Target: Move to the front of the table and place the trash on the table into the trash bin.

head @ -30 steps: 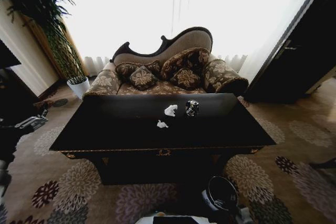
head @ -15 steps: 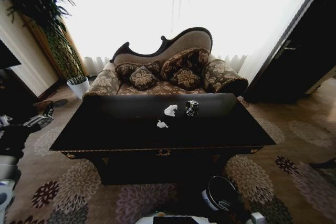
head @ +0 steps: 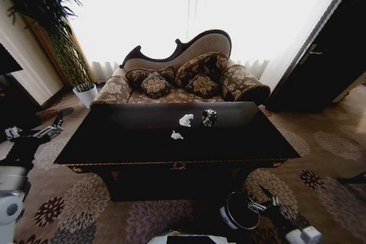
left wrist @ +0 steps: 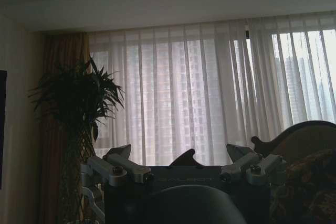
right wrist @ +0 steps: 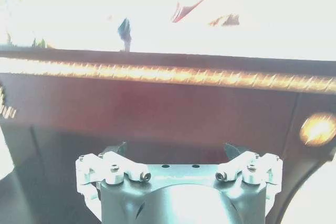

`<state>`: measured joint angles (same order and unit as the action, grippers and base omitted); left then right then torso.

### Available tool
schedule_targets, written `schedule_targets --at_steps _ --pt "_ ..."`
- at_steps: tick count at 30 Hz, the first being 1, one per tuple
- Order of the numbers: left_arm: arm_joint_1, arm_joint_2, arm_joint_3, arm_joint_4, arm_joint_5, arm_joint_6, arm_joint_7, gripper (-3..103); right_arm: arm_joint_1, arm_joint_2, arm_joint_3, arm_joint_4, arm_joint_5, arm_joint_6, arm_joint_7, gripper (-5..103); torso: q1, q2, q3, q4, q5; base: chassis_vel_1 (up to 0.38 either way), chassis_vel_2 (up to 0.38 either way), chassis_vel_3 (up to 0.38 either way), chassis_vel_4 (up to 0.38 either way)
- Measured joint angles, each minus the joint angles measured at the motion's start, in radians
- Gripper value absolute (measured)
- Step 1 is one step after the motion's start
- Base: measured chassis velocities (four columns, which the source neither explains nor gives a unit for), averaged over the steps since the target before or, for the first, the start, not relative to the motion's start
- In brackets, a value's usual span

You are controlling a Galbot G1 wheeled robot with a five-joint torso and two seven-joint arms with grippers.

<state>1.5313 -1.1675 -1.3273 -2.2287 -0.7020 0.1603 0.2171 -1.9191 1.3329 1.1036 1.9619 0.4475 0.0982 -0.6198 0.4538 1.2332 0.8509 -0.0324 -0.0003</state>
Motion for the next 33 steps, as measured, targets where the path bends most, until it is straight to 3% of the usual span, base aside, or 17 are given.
schedule_targets --at_steps 4,12,16,18,19,20,22,29,33 --pt "0.001 0.001 0.0 -0.001 0.0 0.004 -0.003 100 0.007 -0.009 0.103 0.051 0.081 -0.039 -0.06 100 0.0 0.0 0.0 0.0 0.0 0.0 0.0 0.0 0.0" --pt "0.008 -0.002 -0.001 -0.011 0.004 0.007 -0.004 100 0.019 -0.013 0.2 0.111 0.157 -0.063 -0.132 100 0.0 0.0 0.0 -0.0001 0.0002 0.0 0.0 0.0 0.0" --pt "0.012 -0.005 -0.002 -0.015 0.007 0.007 -0.005 100 0.035 -0.019 0.176 0.145 0.211 -0.052 -0.041 100 0.0 0.0 0.0 -0.0001 0.0 0.0 0.0 0.0 0.0" --pt "0.015 -0.006 -0.003 -0.019 0.009 0.008 -0.005 100 0.062 -0.031 0.112 0.186 0.252 -0.06 0.103 100 0.0 0.0 0.0 -0.0001 -0.0001 0.0 0.0 0.0 0.0" --pt "0.015 -0.006 -0.003 -0.019 0.009 0.008 -0.005 100 0.062 -0.031 0.112 0.186 0.252 -0.06 0.103 100 0.0 0.0 0.0 -0.0001 -0.0001 0.0 0.0 0.0 0.0" --pt "0.016 -0.006 -0.003 -0.024 0.009 0.009 -0.006 100 0.082 -0.039 0.064 0.215 0.273 -0.068 0.188 100 0.0 0.0 0.0 0.0 0.0001 0.0 0.0 0.0 0.0" --pt "0.019 -0.005 -0.006 -0.031 0.009 0.012 -0.007 100 0.106 -0.043 0.0 0.266 0.293 -0.101 0.285 100 0.0 0.0 0.0 0.0 0.0002 0.0 0.0 0.0 0.0" --pt "0.045 -0.008 -0.033 -0.045 0.008 0.013 -0.008 100 0.17 -0.062 -0.118 0.353 0.288 -0.135 0.396 100 0.0 0.0 0.0 0.0 -0.0001 0.0 0.0 0.0 0.0" --pt "0.064 -0.017 -0.052 -0.055 0.007 0.01 -0.008 100 0.229 -0.12 -0.158 0.395 0.321 -0.161 0.45 100 0.0 0.0 0.0 0.0 0.0 0.0 0.0 0.0 0.0"
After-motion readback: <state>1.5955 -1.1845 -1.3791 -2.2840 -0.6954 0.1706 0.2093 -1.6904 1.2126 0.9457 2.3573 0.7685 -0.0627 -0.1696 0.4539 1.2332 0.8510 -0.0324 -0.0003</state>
